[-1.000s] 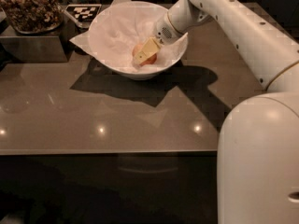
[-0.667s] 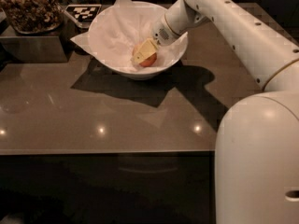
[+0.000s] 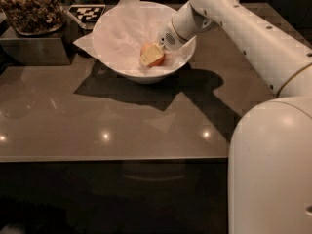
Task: Pick apple from white bowl
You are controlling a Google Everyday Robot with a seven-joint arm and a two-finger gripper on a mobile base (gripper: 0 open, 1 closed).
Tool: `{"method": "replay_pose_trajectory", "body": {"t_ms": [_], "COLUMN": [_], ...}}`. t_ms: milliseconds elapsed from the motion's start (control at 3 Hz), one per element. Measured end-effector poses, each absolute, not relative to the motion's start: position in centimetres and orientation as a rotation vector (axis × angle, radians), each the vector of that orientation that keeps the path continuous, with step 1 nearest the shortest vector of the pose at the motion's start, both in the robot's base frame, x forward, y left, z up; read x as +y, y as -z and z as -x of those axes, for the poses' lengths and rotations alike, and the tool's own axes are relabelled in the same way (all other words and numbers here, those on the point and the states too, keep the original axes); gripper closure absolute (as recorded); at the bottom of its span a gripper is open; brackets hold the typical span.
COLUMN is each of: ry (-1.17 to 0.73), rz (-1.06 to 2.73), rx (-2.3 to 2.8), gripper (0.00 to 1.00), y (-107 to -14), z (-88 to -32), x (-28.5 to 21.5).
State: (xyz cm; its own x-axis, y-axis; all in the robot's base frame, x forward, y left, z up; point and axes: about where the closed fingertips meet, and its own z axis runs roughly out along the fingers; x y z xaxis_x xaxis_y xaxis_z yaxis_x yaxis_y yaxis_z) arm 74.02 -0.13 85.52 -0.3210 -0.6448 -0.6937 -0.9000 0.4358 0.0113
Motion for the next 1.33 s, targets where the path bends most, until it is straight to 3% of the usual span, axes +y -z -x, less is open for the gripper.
{"method": "replay_pose_trajectory", "body": {"t_ms": [333,667,1333], "ry": [-0.533,-0.543,-0.639], "rz": [1.271,1.262,1.31], "rx": [2.062,2.014,1.898], "gripper": [0.92,1.0,1.0], "y": [-85.9,-88.0,-93.5], "z": [-73.8,-72.4,-66.1], "x": [-0.4,-1.8,-5.4]}}
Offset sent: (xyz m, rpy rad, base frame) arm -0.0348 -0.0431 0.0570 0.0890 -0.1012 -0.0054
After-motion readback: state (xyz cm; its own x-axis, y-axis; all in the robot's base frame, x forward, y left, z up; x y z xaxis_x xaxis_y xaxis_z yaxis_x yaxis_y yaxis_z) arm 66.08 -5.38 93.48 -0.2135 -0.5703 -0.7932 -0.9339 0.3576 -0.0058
